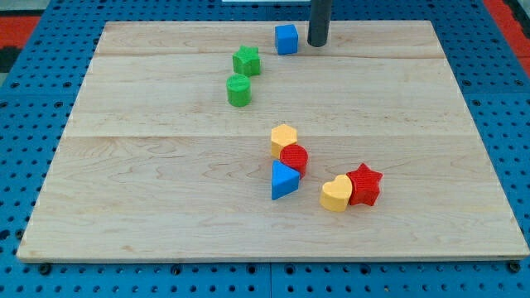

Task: Move the blue triangle to the green circle

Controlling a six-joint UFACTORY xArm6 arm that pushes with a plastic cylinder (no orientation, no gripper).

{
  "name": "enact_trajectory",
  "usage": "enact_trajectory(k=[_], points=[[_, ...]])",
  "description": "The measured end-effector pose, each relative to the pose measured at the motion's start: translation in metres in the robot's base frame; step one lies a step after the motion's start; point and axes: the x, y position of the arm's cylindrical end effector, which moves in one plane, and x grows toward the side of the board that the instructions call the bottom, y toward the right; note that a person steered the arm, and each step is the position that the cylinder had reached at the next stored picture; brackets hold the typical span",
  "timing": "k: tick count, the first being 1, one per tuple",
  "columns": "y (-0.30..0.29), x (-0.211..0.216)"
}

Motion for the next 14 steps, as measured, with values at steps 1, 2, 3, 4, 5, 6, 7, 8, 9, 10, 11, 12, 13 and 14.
enact_trajectory(k=[1,2,3,4,5,6,7,8,9,10,11,12,13,14], points=[[-0.018,0.0],[-0.027,-0.002],[0.023,0.014],[0.1,0.057],[0.14,0.105],[0.188,0.18],[0.166,0.241],[0.148,0.295],[0.152,0.343],[0.094,0.356],[0.025,0.343],[0.041,0.306],[-0.056,0.296],[-0.08,0.286]])
